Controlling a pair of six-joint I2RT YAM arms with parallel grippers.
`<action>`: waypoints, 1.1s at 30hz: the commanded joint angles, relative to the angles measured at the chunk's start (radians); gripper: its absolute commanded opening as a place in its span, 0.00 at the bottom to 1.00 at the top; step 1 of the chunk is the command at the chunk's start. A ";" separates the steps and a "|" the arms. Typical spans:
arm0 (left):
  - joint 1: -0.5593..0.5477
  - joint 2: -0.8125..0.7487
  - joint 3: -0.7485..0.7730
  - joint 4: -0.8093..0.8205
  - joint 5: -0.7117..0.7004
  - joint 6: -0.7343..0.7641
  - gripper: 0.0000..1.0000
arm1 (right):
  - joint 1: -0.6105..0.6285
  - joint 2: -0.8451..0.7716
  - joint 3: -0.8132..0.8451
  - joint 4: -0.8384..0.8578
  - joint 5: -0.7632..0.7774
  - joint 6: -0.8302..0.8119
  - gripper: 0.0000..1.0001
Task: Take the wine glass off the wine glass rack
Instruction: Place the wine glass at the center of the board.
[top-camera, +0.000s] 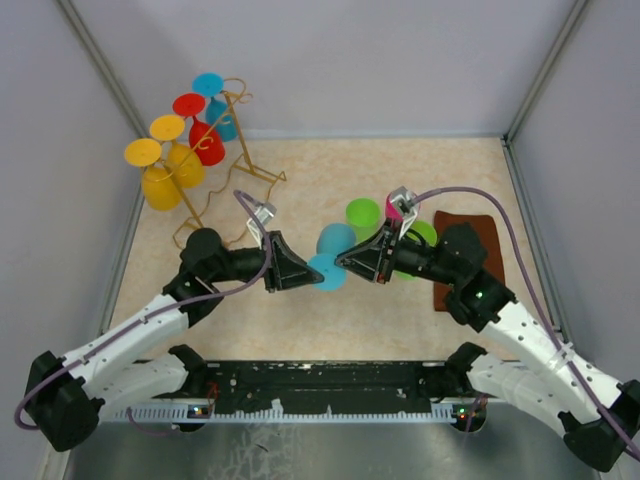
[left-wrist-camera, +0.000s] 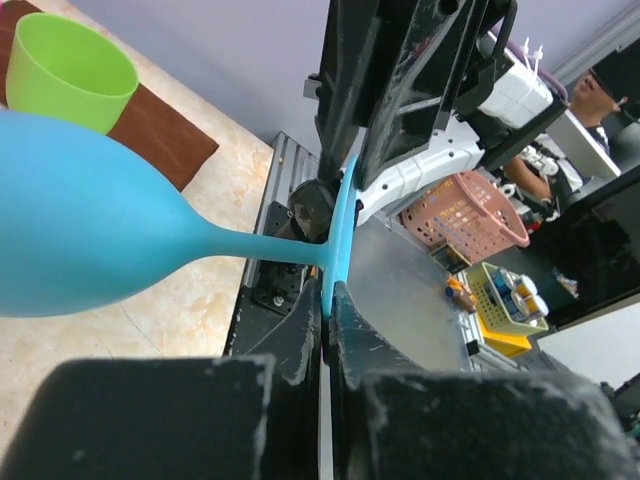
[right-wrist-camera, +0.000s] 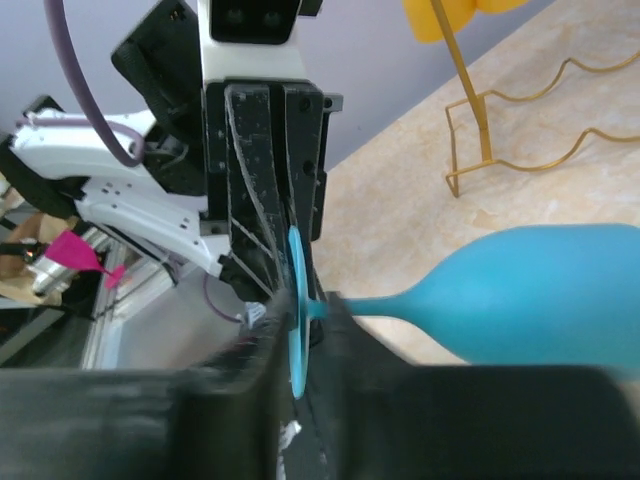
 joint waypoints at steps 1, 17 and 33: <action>-0.031 -0.015 -0.010 -0.009 0.049 0.131 0.00 | 0.017 -0.040 0.073 0.024 0.082 -0.065 0.33; -0.032 -0.173 -0.301 0.374 0.187 0.317 0.00 | -0.071 -0.068 0.104 -0.307 0.473 -0.015 0.89; -0.033 -0.182 -0.357 0.580 0.328 0.240 0.00 | -0.185 0.153 0.055 0.020 -0.282 0.218 0.88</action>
